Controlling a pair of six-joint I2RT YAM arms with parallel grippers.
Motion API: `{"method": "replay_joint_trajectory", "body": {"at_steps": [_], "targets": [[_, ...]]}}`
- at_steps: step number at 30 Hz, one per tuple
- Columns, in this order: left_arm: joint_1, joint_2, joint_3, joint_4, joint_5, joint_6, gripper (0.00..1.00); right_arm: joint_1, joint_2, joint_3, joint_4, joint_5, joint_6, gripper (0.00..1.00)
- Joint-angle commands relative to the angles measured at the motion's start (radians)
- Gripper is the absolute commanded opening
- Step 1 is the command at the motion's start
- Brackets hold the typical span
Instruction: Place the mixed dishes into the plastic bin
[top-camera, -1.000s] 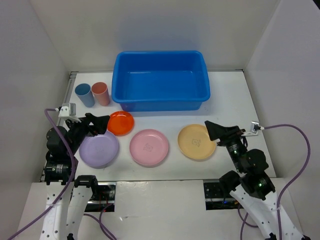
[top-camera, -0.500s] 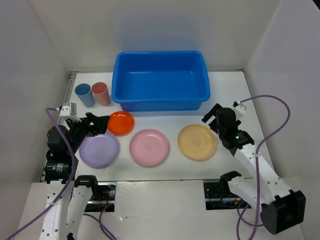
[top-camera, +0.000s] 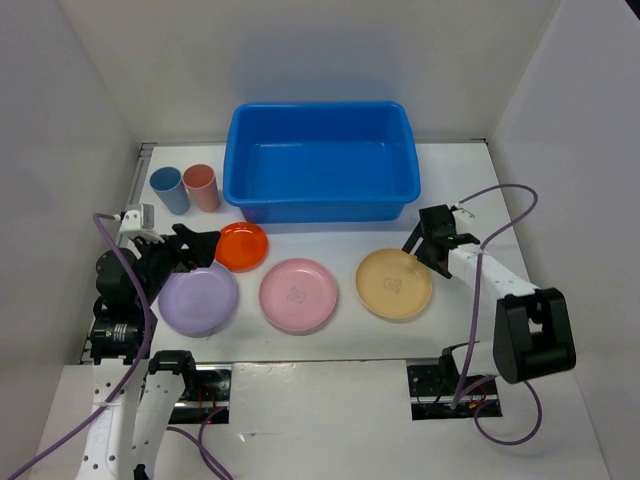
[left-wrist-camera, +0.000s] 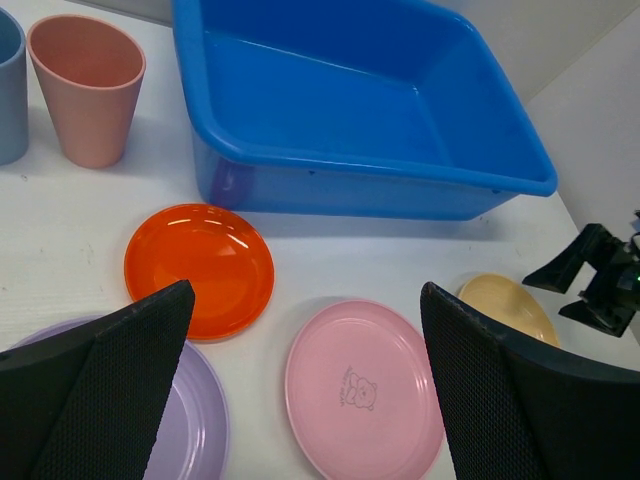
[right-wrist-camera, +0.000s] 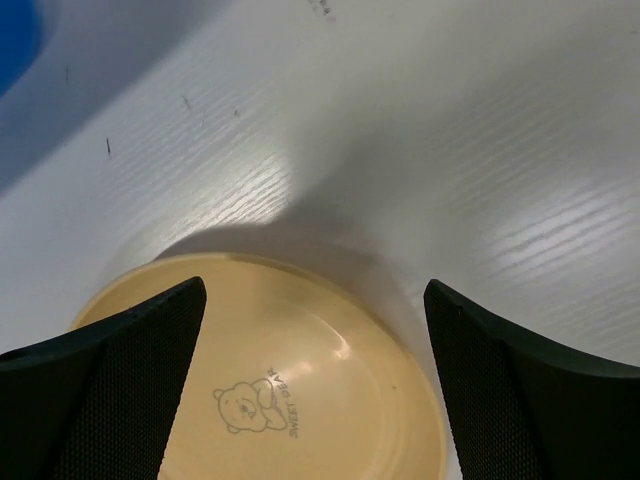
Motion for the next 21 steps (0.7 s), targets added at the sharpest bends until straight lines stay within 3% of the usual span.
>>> {"method": "replay_joint_trajectory", "body": {"at_steps": [1,13,18,21], "targets": [[0.005,-0.001,0.01,0.027,0.007,-0.02,1.0,0.067,0.074,0.081,0.029,0.042,-0.026,0.94],[0.005,-0.001,0.01,0.027,-0.003,-0.02,1.0,0.123,0.191,0.129,-0.009,0.033,-0.067,0.93],[0.005,-0.001,0.01,0.027,-0.003,-0.02,1.0,0.157,0.2,0.139,-0.019,0.053,-0.046,0.77],[0.005,-0.001,0.01,0.027,-0.003,-0.02,1.0,0.157,0.2,0.123,-0.016,0.033,-0.027,0.63]]}}
